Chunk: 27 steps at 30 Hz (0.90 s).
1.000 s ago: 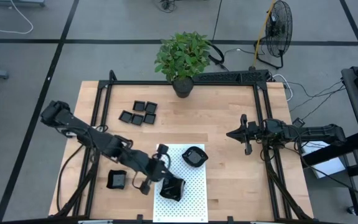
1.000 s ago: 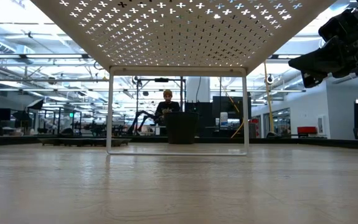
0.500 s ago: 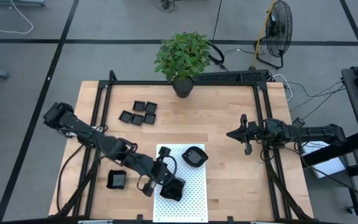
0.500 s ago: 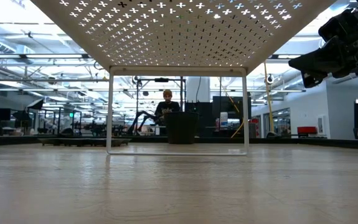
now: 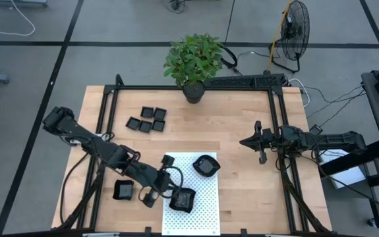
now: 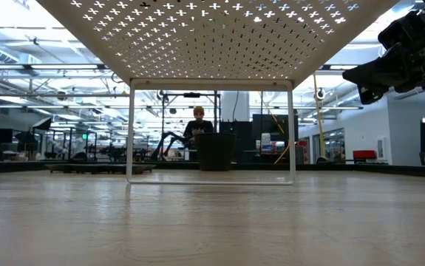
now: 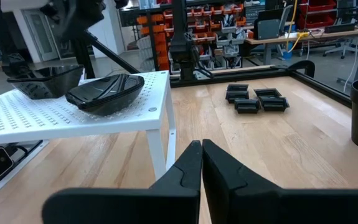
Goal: Pick & Place Mini shaped plates
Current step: Stack the distorted square plate on top of the distorted square plate on the shelf
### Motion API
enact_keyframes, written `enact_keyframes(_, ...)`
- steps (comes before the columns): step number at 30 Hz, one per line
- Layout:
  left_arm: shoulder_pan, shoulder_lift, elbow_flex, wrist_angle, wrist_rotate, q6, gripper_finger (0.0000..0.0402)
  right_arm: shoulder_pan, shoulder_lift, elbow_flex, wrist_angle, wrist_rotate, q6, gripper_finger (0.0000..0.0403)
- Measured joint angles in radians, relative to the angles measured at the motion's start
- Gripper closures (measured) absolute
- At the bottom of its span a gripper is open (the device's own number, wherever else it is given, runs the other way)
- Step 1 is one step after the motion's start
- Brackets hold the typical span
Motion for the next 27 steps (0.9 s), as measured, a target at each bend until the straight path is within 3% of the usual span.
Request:
enact_keyframes(4, -0.03, -0.031, 0.0, -0.234, -0.001, -0.055, 0.0376, 0.0, 0.0, 0.0, 0.0, 0.0, 0.0, 0.0403)
enact_keyframes(9, -0.082, -0.033, -0.033, -0.48, -0.053, -0.256, 0.0376, 0.0, 0.0, 0.0, 0.0, 0.0, 0.0, 0.0403)
enact_keyframes(12, -0.107, -0.033, -0.089, -0.507, -0.107, -0.42, 0.0376, 0.0, 0.0, 0.0, 0.0, 0.0, 0.0, 0.0403)
enact_keyframes(21, -0.193, -0.033, -0.334, -0.548, -0.104, -1.073, 0.037, 0.0, 0.0, 0.0, 0.0, 0.0, 0.0, 0.0403)
enact_keyframes(27, -0.269, -0.033, -0.458, -0.591, -0.041, -1.256, 0.0314, 0.0, 0.0, 0.0, 0.0, 0.0, 0.0, 0.0403)
